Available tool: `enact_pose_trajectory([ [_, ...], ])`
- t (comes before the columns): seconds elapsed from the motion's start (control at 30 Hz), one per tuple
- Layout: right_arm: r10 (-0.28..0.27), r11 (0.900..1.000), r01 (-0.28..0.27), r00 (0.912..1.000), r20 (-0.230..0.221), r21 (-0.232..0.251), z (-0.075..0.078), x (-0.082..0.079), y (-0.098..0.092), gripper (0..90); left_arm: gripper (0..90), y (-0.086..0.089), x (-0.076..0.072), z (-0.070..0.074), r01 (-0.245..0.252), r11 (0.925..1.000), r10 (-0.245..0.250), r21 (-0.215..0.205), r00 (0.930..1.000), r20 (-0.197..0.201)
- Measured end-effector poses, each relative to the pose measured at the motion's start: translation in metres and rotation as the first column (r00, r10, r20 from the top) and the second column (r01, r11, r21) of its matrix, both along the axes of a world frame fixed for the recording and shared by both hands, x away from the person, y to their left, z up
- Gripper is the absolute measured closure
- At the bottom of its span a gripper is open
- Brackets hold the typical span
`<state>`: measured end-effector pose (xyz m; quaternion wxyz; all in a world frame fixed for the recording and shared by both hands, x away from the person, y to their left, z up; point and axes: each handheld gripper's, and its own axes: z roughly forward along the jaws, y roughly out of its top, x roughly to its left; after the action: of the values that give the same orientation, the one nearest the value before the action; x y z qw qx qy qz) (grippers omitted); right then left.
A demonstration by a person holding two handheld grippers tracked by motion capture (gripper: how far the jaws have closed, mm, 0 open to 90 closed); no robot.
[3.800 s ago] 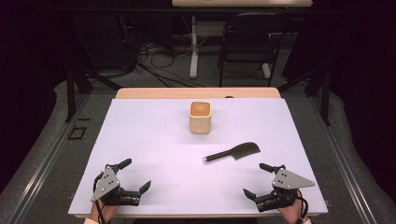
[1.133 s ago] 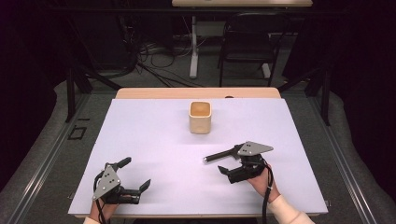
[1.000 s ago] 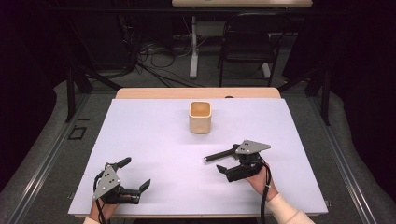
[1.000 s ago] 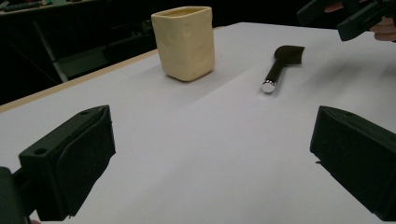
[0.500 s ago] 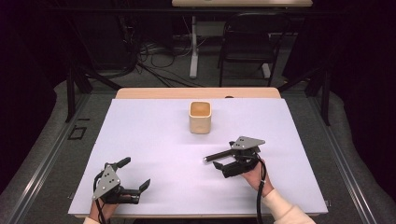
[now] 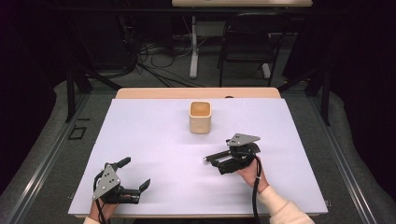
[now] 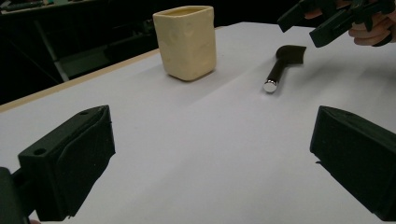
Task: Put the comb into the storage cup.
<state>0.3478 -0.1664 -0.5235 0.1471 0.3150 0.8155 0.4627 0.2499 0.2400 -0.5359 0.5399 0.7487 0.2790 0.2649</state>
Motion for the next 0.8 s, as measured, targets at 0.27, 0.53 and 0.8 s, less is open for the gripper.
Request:
enact_pose_trajectory([
  [0.27, 0.010, 1.000, -0.011, 0.9998, -0.017, -0.017, -0.003, 0.006, 0.006, 2.7, 0.0, 0.000, 0.000, 0.000, 0.001, 1.0000, -0.001, 0.003, 1.0000, 0.001],
  [0.53, -0.004, 0.999, 0.003, 0.9998, -0.017, -0.039, -0.005, 0.009, 0.008, 24.4, 0.0, 0.001, 0.000, 0.000, -0.001, 1.0000, 0.001, -0.002, 1.0000, 0.003],
  [0.8, 0.007, 0.998, -0.008, 0.9998, -0.017, -0.064, -0.005, 0.011, 0.013, 66.6, 0.0, 0.001, 0.000, 0.000, -0.006, 1.0000, 0.006, -0.004, 1.0000, 0.002],
])
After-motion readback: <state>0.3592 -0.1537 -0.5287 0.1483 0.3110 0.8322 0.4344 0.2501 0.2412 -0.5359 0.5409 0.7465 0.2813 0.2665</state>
